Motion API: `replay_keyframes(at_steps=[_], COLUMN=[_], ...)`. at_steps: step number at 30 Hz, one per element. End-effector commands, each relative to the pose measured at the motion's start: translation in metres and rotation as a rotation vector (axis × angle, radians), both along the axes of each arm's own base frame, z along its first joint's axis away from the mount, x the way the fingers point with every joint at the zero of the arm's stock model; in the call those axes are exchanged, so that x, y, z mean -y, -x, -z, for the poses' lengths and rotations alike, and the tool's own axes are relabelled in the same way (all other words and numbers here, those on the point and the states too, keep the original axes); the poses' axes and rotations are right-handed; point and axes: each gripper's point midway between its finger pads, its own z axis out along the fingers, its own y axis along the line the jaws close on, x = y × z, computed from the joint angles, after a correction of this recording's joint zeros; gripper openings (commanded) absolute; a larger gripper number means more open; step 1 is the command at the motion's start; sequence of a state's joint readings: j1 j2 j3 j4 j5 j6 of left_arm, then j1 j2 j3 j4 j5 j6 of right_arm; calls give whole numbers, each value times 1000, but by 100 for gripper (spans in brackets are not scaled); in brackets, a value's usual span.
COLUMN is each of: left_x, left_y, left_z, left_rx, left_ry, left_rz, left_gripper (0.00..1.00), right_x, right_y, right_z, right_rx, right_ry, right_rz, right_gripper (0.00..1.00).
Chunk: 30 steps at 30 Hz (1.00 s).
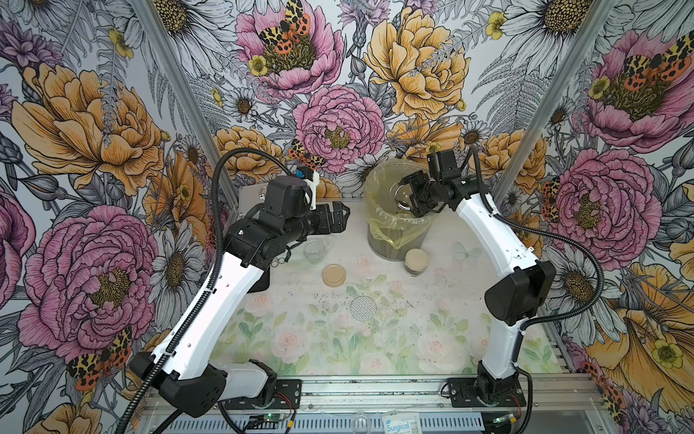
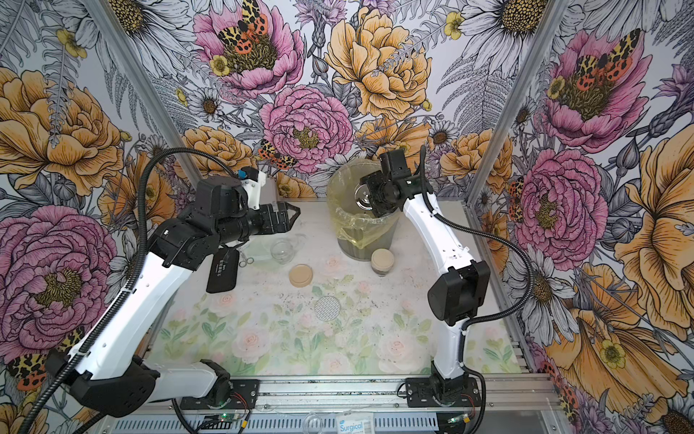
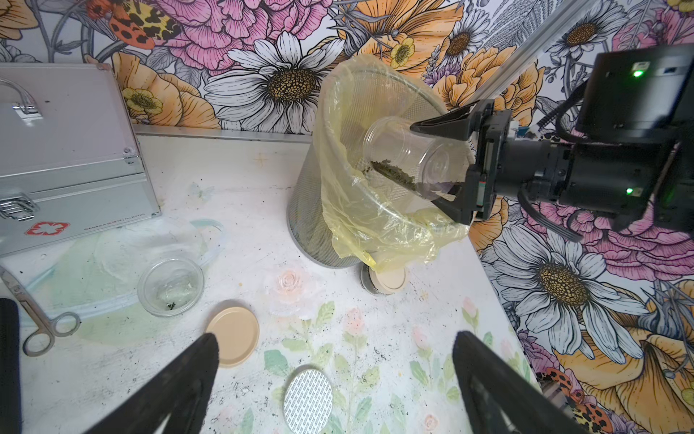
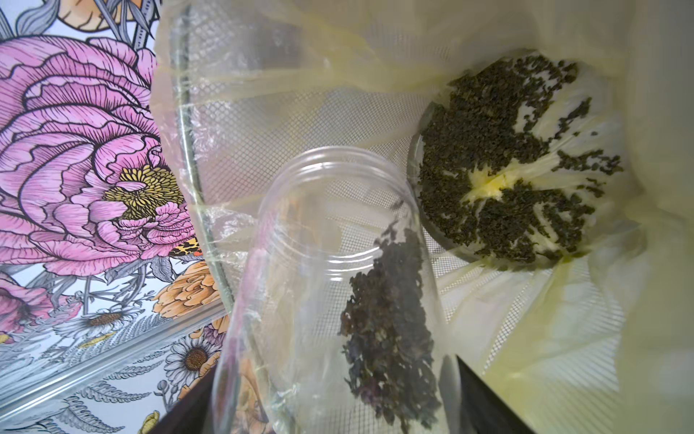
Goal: Empty moldy tea leaves from jars
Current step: Pour the moldy tea leaves from the jar into the trash bin.
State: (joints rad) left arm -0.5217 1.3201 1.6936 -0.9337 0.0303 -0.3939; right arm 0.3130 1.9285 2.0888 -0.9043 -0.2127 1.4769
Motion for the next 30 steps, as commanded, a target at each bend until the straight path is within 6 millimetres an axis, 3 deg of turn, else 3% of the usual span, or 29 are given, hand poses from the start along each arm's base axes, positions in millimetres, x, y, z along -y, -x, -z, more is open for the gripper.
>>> replay_keyframes(at_steps=[1, 10, 20, 30], left_x=[-1, -3, -6, 1], left_y=[1, 2, 2, -1], left_z=[-7, -9, -9, -11], left_rx=[26, 30, 32, 29], left_ry=[16, 18, 18, 26], left_rz=[-16, -20, -29, -15], left_gripper=[99, 99, 99, 99], right_x=[-4, 5, 4, 3], right_y=[-1, 0, -2, 0], right_z=[-27, -20, -31, -76], right_rx=[47, -34, -7, 82], right_ry=[-106, -255, -277, -325], right_rz=[47, 234, 236, 238], right_gripper=[5, 4, 3, 4])
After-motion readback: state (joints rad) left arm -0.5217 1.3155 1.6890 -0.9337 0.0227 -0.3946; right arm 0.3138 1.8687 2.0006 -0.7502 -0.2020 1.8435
